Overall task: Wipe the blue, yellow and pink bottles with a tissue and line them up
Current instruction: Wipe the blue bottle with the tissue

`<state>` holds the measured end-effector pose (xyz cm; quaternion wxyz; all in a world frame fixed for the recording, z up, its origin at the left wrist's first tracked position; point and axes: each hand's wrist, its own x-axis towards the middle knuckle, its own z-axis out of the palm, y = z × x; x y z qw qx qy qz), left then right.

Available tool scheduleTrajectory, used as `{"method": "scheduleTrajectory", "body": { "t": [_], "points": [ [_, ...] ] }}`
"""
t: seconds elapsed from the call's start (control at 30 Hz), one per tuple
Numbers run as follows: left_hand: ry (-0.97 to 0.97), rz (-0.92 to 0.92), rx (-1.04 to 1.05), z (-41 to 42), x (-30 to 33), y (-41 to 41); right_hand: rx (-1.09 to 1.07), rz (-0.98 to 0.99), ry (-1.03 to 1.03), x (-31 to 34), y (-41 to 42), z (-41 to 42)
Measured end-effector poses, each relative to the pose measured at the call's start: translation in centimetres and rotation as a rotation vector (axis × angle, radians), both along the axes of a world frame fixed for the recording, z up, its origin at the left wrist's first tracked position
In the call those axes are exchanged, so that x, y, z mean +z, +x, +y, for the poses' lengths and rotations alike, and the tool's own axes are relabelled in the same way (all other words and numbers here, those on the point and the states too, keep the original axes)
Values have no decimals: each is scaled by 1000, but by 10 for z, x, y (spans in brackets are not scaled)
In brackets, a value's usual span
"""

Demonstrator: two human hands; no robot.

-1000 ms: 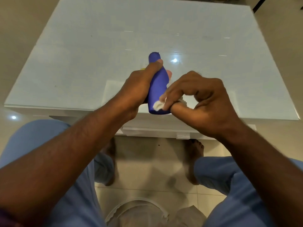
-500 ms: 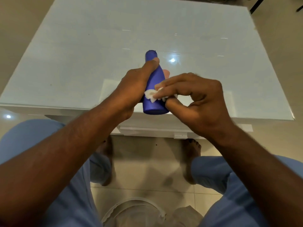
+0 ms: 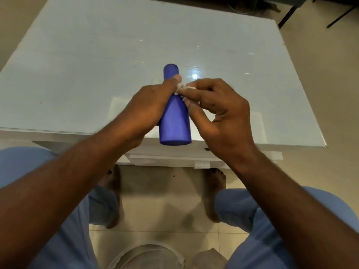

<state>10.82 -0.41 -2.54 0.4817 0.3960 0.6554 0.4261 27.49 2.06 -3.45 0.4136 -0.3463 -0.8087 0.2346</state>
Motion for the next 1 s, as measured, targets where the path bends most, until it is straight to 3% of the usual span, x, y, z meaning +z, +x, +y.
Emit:
{"method": "scheduleTrajectory", "body": {
  "t": [0.17,0.27,0.33,0.43,0.57,0.77,1.0],
  "points": [
    [-35,-1,161,8,2,-21,164,5,5,3,0,-17],
    [66,246,85,13,6,-42,167,-68,9,3,4,-18],
    [72,369,66,16,8,-60,78,-6,-63,7,7,-12],
    [-52,578,68,21,5,-83,-94,121,-212,17,16,1],
    [-229,853,-78,29,-10,-91,-246,232,-403,18,24,10],
    [-320,1010,-125,35,-23,-94,-243,225,-481,16,18,7],
    [-310,1051,-99,32,-22,-91,-252,231,-493,15,20,8]
  ]
}}
